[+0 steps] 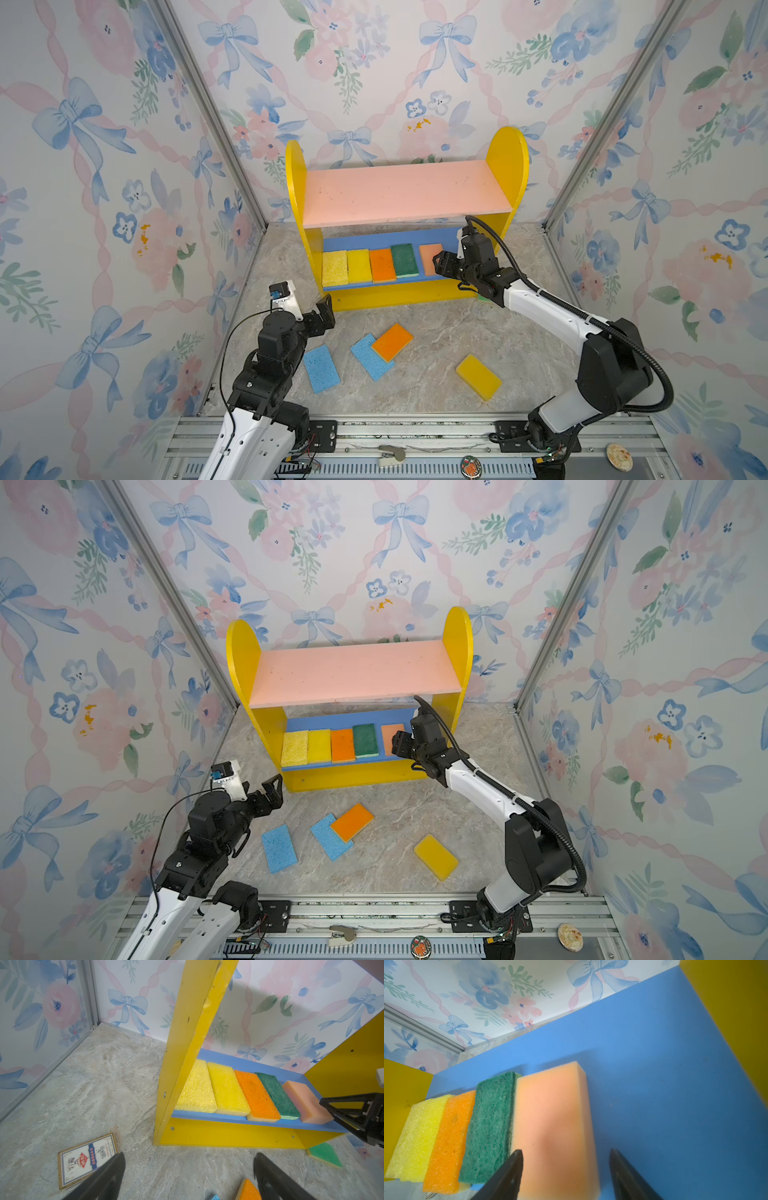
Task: Place and organize the cleaning sponges onto the shelf
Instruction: 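Press the pink sponge upright beside the green sponge with the right gripper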
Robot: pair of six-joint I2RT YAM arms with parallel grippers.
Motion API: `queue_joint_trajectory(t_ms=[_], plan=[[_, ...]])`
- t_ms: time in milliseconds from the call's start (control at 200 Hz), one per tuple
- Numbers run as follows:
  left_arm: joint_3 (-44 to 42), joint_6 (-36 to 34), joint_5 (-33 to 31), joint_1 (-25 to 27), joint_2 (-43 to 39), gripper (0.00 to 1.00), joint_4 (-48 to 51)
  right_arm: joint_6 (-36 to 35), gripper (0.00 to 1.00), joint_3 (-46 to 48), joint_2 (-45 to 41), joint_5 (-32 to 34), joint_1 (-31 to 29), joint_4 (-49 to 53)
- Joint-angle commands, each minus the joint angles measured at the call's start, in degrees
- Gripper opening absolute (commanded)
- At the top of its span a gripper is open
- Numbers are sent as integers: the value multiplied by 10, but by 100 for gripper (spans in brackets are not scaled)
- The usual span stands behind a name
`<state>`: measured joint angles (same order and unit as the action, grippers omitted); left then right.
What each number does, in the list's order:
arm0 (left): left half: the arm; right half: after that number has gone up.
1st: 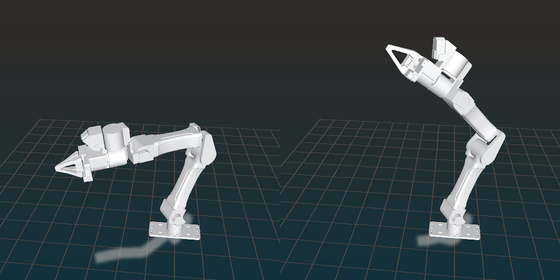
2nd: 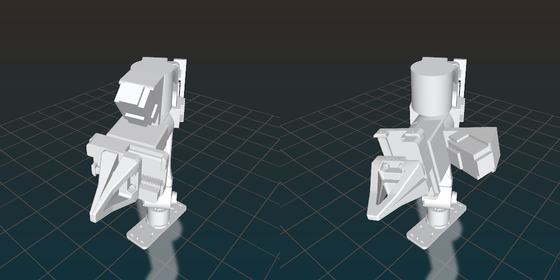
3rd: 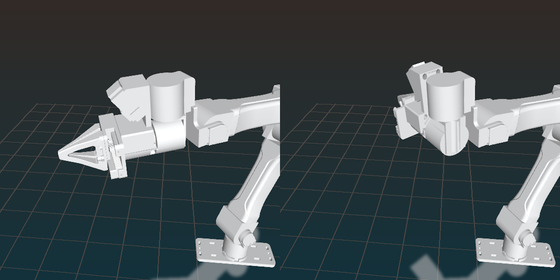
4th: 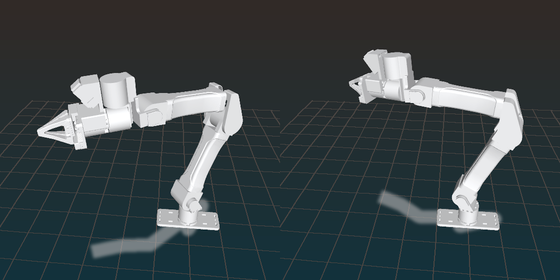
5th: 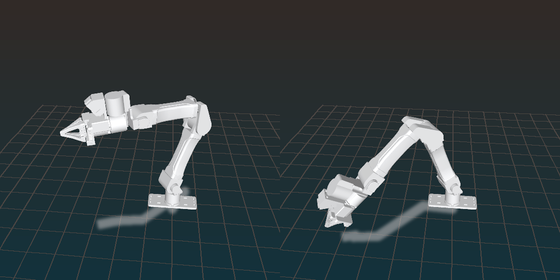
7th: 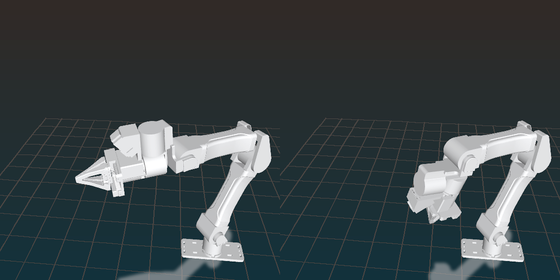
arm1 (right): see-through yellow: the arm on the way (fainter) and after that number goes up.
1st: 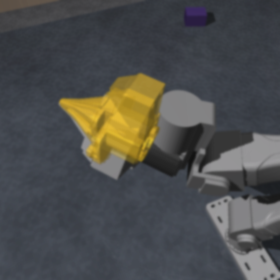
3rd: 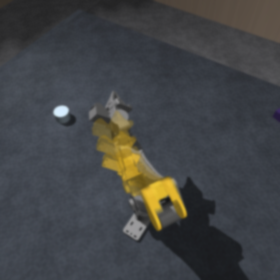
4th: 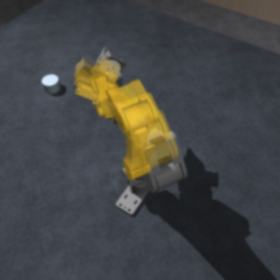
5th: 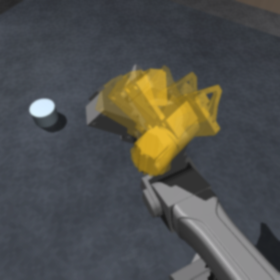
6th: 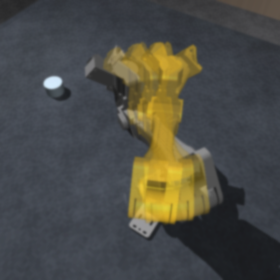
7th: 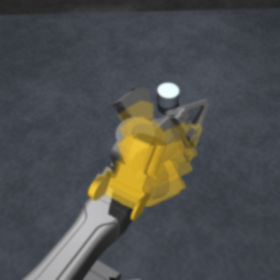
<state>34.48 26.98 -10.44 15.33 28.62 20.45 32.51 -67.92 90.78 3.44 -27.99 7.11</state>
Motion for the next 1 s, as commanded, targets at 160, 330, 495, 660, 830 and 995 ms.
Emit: queue_joint_trajectory(t_ms=[160, 330, 495, 660, 830, 995], plan=[[-8, -12, 13, -5, -1, 98, -3, -45, 72, -46, 29, -32, 24, 20], [-8, -13, 17, -4, 3, 98, -4, -62, 72, -76, 69, -63, 29, 29], [-8, -14, 21, -3, 4, 98, -4, -60, 71, -94, 93, -94, 28, 27], [-8, -15, 22, -3, 5, 98, -5, -59, 69, -99, 104, -127, 25, 10], [-8, -14, 23, -4, 5, 98, -4, -63, 69, -103, 108, -140, 22, 11], [-8, -14, 23, -4, 5, 98, -5, -65, 73, -105, 101, -102, 23, 45]])
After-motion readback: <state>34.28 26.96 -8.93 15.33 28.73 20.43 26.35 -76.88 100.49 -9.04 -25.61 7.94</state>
